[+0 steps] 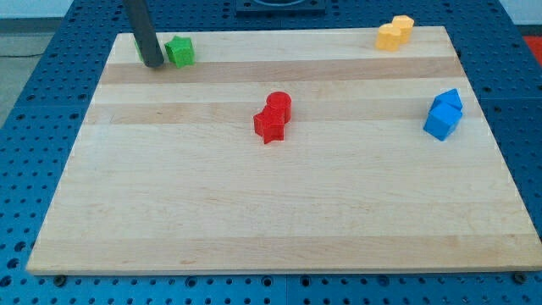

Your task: Move your arm into the green star

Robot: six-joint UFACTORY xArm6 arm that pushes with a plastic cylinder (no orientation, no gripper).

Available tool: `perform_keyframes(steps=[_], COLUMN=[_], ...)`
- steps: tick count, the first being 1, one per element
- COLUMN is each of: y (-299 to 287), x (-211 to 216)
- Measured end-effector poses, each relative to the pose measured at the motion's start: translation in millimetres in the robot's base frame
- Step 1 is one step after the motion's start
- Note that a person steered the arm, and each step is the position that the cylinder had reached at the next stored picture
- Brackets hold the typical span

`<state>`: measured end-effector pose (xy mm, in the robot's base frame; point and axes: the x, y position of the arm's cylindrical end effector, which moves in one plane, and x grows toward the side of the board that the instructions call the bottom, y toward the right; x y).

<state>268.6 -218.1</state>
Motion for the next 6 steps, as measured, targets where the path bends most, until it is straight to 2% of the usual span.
perform_keyframes(steps=[1,2,3,4,6], y=[1,43,91,87,65], x=[8,25,23,3,-8])
